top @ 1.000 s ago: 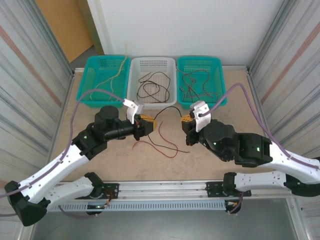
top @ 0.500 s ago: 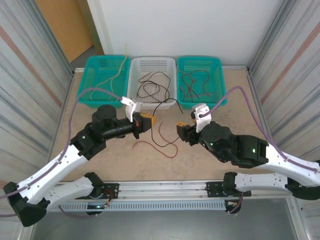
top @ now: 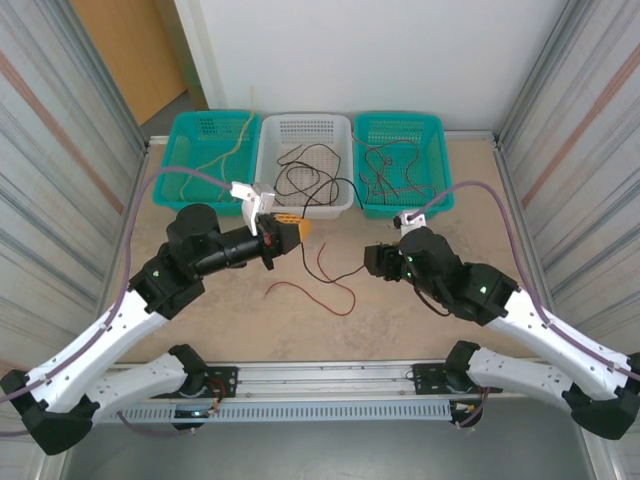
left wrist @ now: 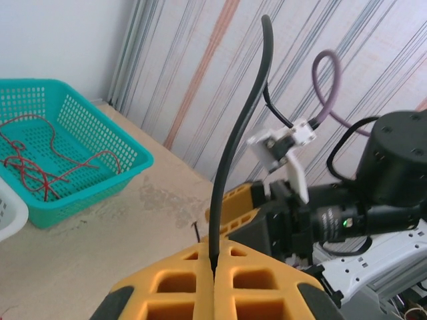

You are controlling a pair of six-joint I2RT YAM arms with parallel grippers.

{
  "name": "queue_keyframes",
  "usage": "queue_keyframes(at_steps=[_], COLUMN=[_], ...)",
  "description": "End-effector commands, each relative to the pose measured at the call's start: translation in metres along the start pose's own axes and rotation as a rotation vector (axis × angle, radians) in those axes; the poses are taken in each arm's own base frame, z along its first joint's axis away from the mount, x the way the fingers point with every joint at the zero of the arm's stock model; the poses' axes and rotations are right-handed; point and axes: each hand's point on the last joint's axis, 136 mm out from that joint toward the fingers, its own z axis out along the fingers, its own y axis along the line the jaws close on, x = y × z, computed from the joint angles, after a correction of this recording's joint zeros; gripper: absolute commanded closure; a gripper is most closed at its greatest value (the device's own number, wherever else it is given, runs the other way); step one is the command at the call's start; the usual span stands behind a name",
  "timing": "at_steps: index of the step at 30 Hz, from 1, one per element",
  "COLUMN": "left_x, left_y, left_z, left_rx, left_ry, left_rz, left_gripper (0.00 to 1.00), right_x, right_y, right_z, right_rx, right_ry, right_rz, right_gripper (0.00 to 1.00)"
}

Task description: Untangle the cables

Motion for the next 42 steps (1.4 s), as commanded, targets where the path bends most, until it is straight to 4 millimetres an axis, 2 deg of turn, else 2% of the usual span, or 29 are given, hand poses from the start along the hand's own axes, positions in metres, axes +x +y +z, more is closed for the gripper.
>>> queue_keyframes(at_steps=[1, 5, 9, 14, 16, 20, 27, 30, 36, 40, 41, 42], left_x=[-0.034, -0.051, -0.075, -0.096, -0.103, -0.118, -0.136, -0.138, -0.115, -0.087, -0.079, -0.073], left_y=[-0.015, -0.019, -0.023, -0.015, 0.006, 0.059, 0.150, 0.186, 0.265, 0.300, 0.306, 0.311], left_z=[-0.002, 0.002, 0.006, 0.017, 0.023, 0.028, 0.036, 0.048, 0.064, 0.084, 0.090, 0.093], left_rx=[0.038, 0.052, 0.059, 0.022, -0.088, -0.313, -0.477, -0.488, -0.609, -0.638, -0.639, -0.641], left_ry=[-0.095, -0.130, -0.185, -0.227, -0.236, -0.241, -0.239, -0.202, -0.155, -0.097, -0.075, -0.063], left_rz=[0.034, 0.053, 0.077, 0.085, 0.093, 0.063, -0.081, -0.164, -0.302, -0.390, -0.409, -0.426], left_gripper=[1.00, 1.00, 1.00, 1.00, 1.00, 1.00, 1.00, 1.00, 1.00, 1.00, 0.90, 0.73], right_x=[0.012, 0.025, 0.039, 0.051, 0.055, 0.062, 0.062, 0.059, 0.059, 0.062, 0.062, 0.062], right_y=[-0.003, -0.011, -0.011, -0.006, -0.003, 0.001, 0.003, 0.007, 0.006, 0.003, 0.002, 0.001], right_z=[0.008, 0.013, 0.019, 0.026, 0.027, 0.031, 0.034, 0.034, 0.032, 0.030, 0.029, 0.029], right_rx=[0.007, 0.032, 0.015, 0.003, 0.003, 0.013, 0.028, 0.014, 0.030, 0.030, 0.030, 0.032], right_ry=[0.038, 0.062, 0.092, 0.119, 0.118, 0.133, 0.141, 0.134, 0.130, 0.128, 0.127, 0.127], right_rz=[0.047, 0.065, 0.096, 0.112, 0.102, 0.082, 0.068, 0.076, 0.085, 0.098, 0.101, 0.100], right_gripper=[0.40, 0.42, 0.45, 0.50, 0.50, 0.51, 0.51, 0.51, 0.52, 0.52, 0.52, 0.52])
